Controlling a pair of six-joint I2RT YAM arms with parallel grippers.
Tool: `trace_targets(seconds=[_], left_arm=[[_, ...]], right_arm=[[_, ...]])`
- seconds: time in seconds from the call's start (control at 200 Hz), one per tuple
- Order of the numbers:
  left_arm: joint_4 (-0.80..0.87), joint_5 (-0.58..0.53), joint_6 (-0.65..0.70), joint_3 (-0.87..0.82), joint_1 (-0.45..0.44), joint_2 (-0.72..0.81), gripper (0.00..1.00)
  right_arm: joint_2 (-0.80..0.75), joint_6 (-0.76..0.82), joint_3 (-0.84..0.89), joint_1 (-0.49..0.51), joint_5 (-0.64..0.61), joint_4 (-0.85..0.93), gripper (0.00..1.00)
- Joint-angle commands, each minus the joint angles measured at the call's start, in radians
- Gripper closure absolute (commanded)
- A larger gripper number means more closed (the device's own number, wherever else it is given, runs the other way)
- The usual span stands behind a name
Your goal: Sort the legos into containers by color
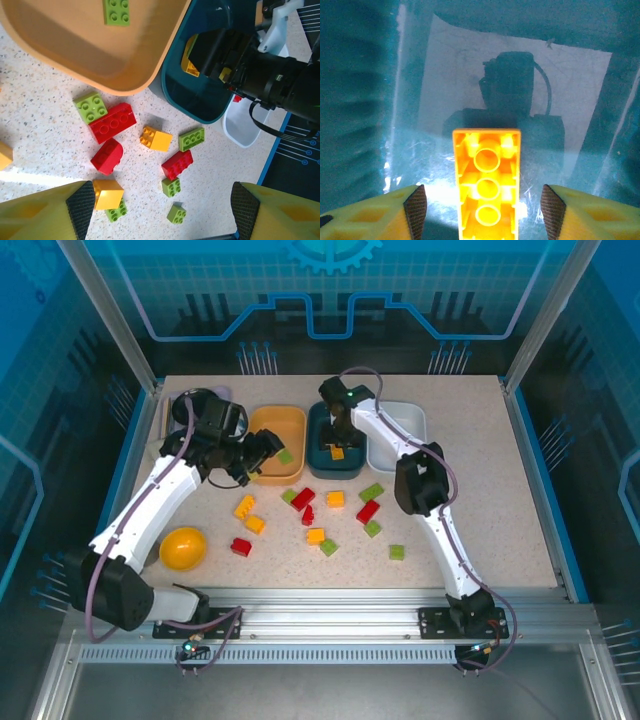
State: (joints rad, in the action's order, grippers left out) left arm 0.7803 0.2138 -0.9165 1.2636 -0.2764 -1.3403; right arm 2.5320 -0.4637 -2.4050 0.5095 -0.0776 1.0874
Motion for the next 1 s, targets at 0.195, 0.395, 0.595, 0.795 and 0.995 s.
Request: trace_targets(seconds=[0.195, 0.395, 0.595, 0.795, 0.995], left_arm=[[0.218, -0.06, -0.005, -0.015, 0.007, 0.111, 0.27], [0.293, -0.111, -0.015, -0.103, 0.013, 0.189, 0.28], [0.242, -0.11, 0.167, -0.151, 0.079, 0.089, 0.29], [0.263, -0.219, 0.451, -0.067, 0.105, -0.176, 0.31], [0.2, -0.239, 0.584, -0.051, 0.109, -0.326, 0.34]], right_arm=[[-0.392, 0.047, 0.144, 0.025, -0.008, -0.072, 0.39], [-0.762, 0.1, 0.597, 0.103, 0.059, -0.352, 0.39], [-1.124, 0.162, 1.157, 0.305, 0.09, -0.728, 0.31], [-1.308, 0.01, 1.448, 0.374, 0.111, -0.886, 0.26], [-1.373, -0.056, 1.547, 0.385, 0.102, -0.921, 0.21]])
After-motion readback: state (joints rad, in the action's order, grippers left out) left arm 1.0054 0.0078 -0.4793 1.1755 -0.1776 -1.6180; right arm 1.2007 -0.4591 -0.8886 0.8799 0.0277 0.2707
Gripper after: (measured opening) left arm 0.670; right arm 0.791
